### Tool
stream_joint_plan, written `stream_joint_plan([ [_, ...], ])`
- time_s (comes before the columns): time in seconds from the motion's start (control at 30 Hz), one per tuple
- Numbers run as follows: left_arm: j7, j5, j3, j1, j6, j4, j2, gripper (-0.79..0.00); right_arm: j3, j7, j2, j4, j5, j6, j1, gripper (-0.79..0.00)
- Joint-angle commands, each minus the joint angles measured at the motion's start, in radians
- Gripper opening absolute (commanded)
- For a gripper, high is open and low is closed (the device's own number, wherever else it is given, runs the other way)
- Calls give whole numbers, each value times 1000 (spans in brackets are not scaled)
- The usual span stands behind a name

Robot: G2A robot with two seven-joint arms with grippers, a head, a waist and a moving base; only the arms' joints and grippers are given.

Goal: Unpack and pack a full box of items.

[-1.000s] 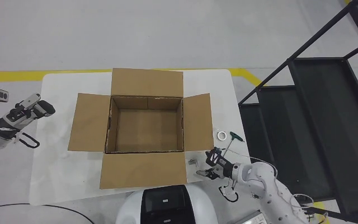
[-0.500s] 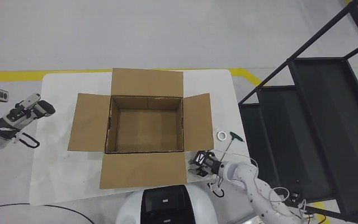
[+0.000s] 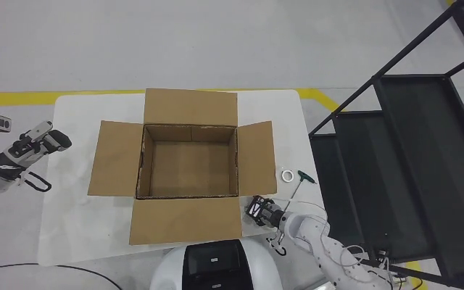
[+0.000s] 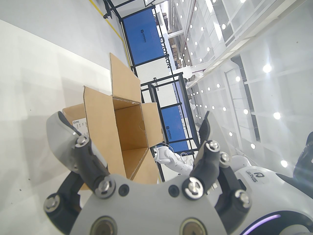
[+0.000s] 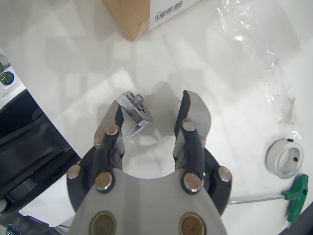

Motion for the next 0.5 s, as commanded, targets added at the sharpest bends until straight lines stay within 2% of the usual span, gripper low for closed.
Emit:
stream_joint_plan([
  [0.0, 0, 0, 0, 0, 0, 0, 0, 0, 0, -2, 1, -4, -9, 12, -3, -785],
  [0.27, 0, 0, 0, 0, 0, 0, 0, 0, 58, -33, 19, -67, -11, 1, -76, -785],
  [0.37, 0, 0, 0, 0, 0, 0, 0, 0, 118, -76, 31, -111, 41, -39, -132, -785],
  [0.47, 0, 0, 0, 0, 0, 0, 0, 0, 216, -118, 49, -156, 127, -128, -203, -785],
])
